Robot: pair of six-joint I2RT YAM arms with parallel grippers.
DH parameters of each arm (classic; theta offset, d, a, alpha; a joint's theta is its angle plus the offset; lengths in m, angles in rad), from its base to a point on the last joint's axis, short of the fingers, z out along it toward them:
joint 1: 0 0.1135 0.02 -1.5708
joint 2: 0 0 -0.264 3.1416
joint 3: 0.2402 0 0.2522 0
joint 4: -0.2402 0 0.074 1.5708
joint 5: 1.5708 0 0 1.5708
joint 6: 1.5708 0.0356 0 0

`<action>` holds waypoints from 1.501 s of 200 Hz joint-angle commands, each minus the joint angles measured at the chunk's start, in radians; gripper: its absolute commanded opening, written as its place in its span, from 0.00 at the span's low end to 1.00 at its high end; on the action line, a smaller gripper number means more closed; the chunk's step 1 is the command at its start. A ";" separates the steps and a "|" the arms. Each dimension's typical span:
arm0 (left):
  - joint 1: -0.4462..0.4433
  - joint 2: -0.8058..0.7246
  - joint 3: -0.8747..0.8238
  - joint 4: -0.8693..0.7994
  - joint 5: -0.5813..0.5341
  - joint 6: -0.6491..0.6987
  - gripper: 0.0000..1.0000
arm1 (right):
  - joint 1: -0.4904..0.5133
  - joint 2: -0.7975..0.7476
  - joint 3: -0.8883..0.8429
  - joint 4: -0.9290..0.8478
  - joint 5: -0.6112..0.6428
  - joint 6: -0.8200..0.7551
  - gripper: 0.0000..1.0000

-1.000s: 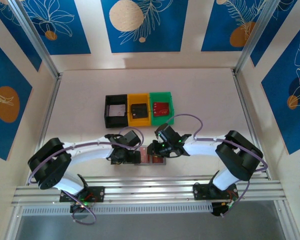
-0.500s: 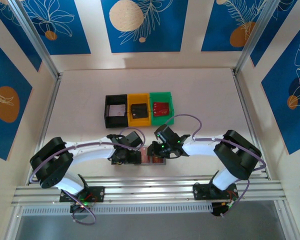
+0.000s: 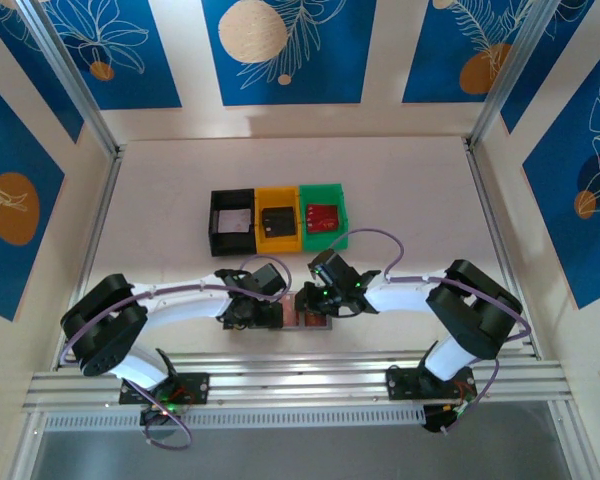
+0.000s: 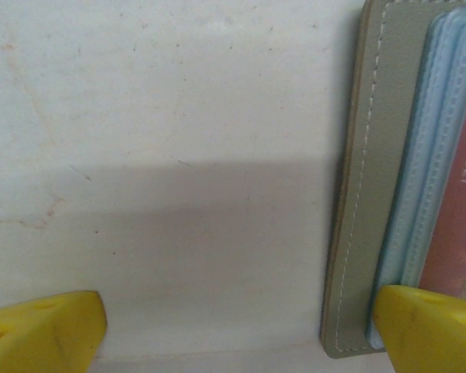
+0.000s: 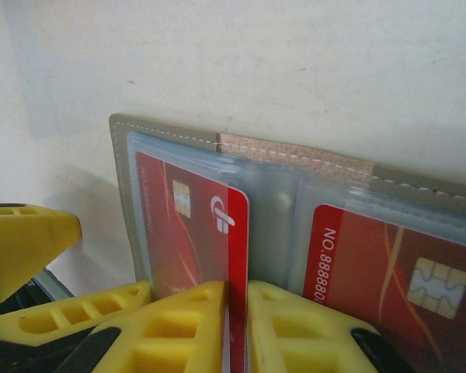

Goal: Take the credit cards out of the card holder

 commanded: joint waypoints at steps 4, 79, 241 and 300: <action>-0.031 0.118 -0.069 0.180 0.134 -0.018 0.91 | 0.010 -0.042 -0.019 0.012 0.008 -0.009 0.13; -0.034 0.123 -0.071 0.192 0.144 -0.023 0.91 | 0.015 -0.080 -0.039 0.033 0.010 -0.016 0.13; -0.039 0.130 -0.069 0.203 0.152 -0.027 0.91 | 0.023 -0.119 -0.061 0.071 0.003 -0.019 0.10; -0.039 0.134 -0.069 0.206 0.154 -0.029 0.92 | 0.018 -0.133 -0.067 0.061 0.011 -0.022 0.00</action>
